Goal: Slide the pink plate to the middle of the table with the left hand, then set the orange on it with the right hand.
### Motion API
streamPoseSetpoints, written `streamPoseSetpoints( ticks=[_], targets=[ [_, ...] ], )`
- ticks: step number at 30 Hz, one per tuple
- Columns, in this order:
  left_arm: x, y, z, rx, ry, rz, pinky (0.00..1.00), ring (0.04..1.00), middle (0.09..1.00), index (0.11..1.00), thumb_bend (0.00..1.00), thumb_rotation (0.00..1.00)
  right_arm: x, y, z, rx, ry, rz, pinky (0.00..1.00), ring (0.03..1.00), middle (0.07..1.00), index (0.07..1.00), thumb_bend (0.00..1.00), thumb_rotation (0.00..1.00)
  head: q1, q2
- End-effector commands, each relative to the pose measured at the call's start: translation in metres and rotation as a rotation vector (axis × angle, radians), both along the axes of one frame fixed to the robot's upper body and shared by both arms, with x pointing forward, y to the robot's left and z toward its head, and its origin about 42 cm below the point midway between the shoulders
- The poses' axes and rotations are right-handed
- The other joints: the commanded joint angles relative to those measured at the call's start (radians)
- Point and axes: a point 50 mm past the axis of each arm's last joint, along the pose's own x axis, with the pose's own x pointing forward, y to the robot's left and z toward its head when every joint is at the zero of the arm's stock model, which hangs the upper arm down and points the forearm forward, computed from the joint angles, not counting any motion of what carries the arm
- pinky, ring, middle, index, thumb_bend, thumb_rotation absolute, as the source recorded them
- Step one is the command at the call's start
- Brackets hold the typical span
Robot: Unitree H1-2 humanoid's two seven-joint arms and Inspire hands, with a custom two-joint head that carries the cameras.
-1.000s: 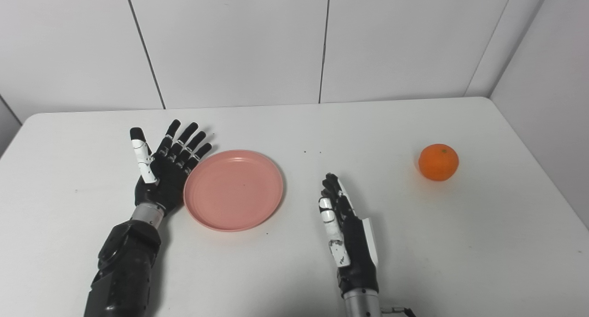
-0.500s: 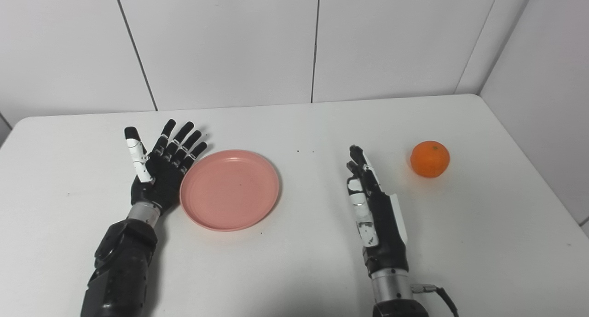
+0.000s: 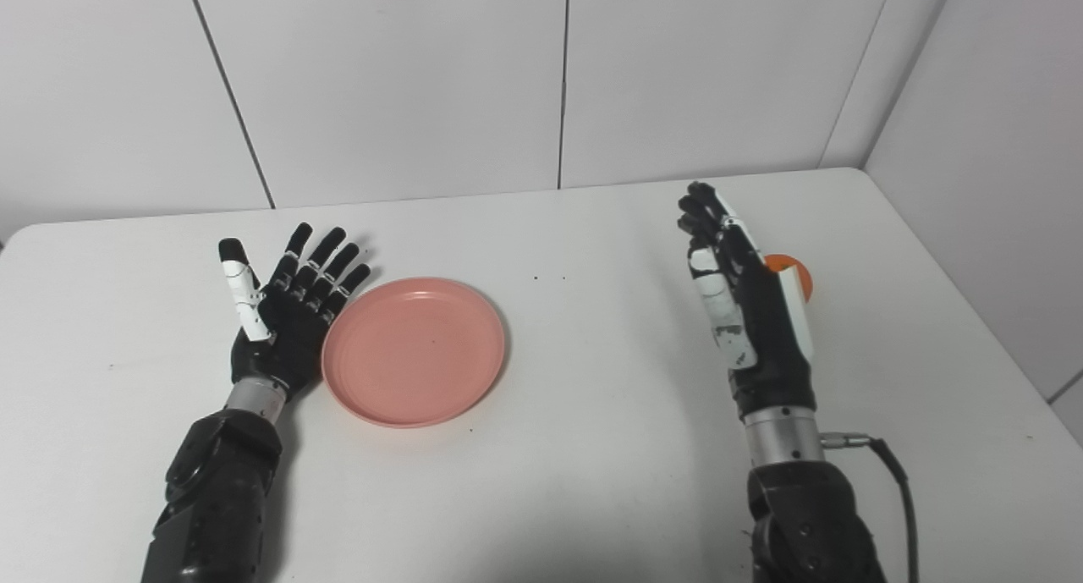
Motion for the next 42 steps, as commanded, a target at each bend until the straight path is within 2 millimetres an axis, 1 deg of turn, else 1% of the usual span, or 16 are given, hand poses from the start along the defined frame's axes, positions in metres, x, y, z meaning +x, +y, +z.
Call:
streamPoseSetpoints(
  ticks=[1,2,3,9,10,12,15,16,19,20,22,26,31,32,34,42],
  targets=[
    [-0.011,0.002,-0.03,0.04,0.118,-0.008,0.85,0.89,0.88,1.0,0.94,0.92,0.008,-0.008,0.015,-0.043,-0.053,-0.006,0.9,0.873,0.864,0.877,0.94,0.98,0.001,0.0],
    [-0.011,0.002,-0.03,0.04,0.118,-0.008,0.85,0.891,0.882,1.0,0.94,0.92,0.011,-0.013,0.019,-0.065,-0.07,-0.019,0.89,0.866,0.858,0.875,0.93,0.98,0.0,-0.001],
    [-0.011,0.002,-0.03,0.039,0.119,-0.009,0.86,0.892,0.884,1.0,0.94,0.91,0.015,-0.017,0.023,-0.087,-0.088,-0.032,0.85,0.844,0.845,0.871,0.92,0.98,-0.001,-0.001],
    [-0.009,0.004,-0.031,0.04,0.122,-0.01,0.84,0.885,0.875,1.0,0.96,0.9,0.031,-0.036,0.043,-0.2,-0.155,-0.073,0.81,0.809,0.815,0.851,0.87,0.97,-0.005,-0.007],
    [-0.009,0.004,-0.032,0.039,0.122,-0.011,0.84,0.887,0.878,1.0,0.96,0.9,0.033,-0.039,0.046,-0.24,-0.163,-0.083,0.8,0.807,0.811,0.85,0.86,0.98,-0.005,-0.007],
    [-0.009,0.004,-0.032,0.04,0.123,-0.009,0.85,0.894,0.882,1.0,0.97,0.9,0.036,-0.044,0.053,-0.383,-0.174,-0.121,0.74,0.803,0.813,0.854,0.82,1.0,-0.004,-0.008],
    [-0.008,0.005,-0.032,0.039,0.125,-0.008,0.86,0.898,0.881,1.0,0.97,0.9,0.042,-0.052,0.06,-0.56,-0.175,-0.167,0.74,0.814,0.824,0.86,0.83,1.0,-0.001,-0.014],
    [-0.007,0.005,-0.032,0.04,0.125,-0.007,0.85,0.897,0.881,1.0,0.96,0.9,0.043,-0.054,0.062,-0.595,-0.176,-0.177,0.8,0.836,0.829,0.856,0.87,1.0,-0.001,-0.014],
    [-0.005,0.006,-0.032,0.041,0.122,-0.008,0.85,0.896,0.883,1.0,0.96,0.9,0.049,-0.058,0.069,-0.692,-0.154,-0.204,0.81,0.848,0.847,0.859,0.9,1.0,-0.002,-0.018],
    [-0.005,0.007,-0.032,0.042,0.12,-0.009,0.85,0.899,0.886,1.0,0.96,0.9,0.05,-0.059,0.07,-0.713,-0.15,-0.211,0.75,0.829,0.852,0.854,0.9,1.0,-0.002,-0.018],
    [-0.004,0.008,-0.032,0.044,0.119,-0.01,0.86,0.898,0.882,1.0,0.96,0.9,0.055,-0.061,0.073,-0.785,-0.14,-0.231,0.7,0.802,0.844,0.848,0.89,1.0,-0.002,-0.021],
    [-0.004,0.009,-0.032,0.046,0.119,-0.009,0.85,0.897,0.881,1.0,0.96,0.9,0.068,-0.067,0.071,-0.894,-0.084,-0.264,0.64,0.756,0.818,0.827,0.88,1.0,0.001,-0.022],
    [-0.004,0.011,-0.032,0.046,0.124,-0.004,0.85,0.892,0.88,1.0,0.95,0.9,0.08,-0.077,0.063,-1.026,-0.004,-0.29,0.7,0.785,0.823,0.839,0.88,1.0,0.003,-0.021],
    [-0.003,0.011,-0.032,0.048,0.124,-0.003,0.85,0.893,0.879,1.0,0.95,0.9,0.082,-0.078,0.061,-1.038,0.009,-0.291,0.72,0.789,0.825,0.841,0.87,1.0,0.006,-0.021],
    [-0.003,0.012,-0.032,0.049,0.123,-0.001,0.85,0.895,0.878,1.0,0.96,0.89,0.087,-0.082,0.055,-1.06,0.022,-0.295,0.7,0.768,0.809,0.822,0.87,1.0,0.005,-0.021],
    [-0.002,0.014,-0.03,0.059,0.118,-0.004,0.84,0.895,0.886,1.0,0.98,0.88,0.106,-0.092,0.036,-1.086,0.093,-0.3,0.68,0.759,0.805,0.796,0.85,1.0,0.004,-0.021]
  ],
)
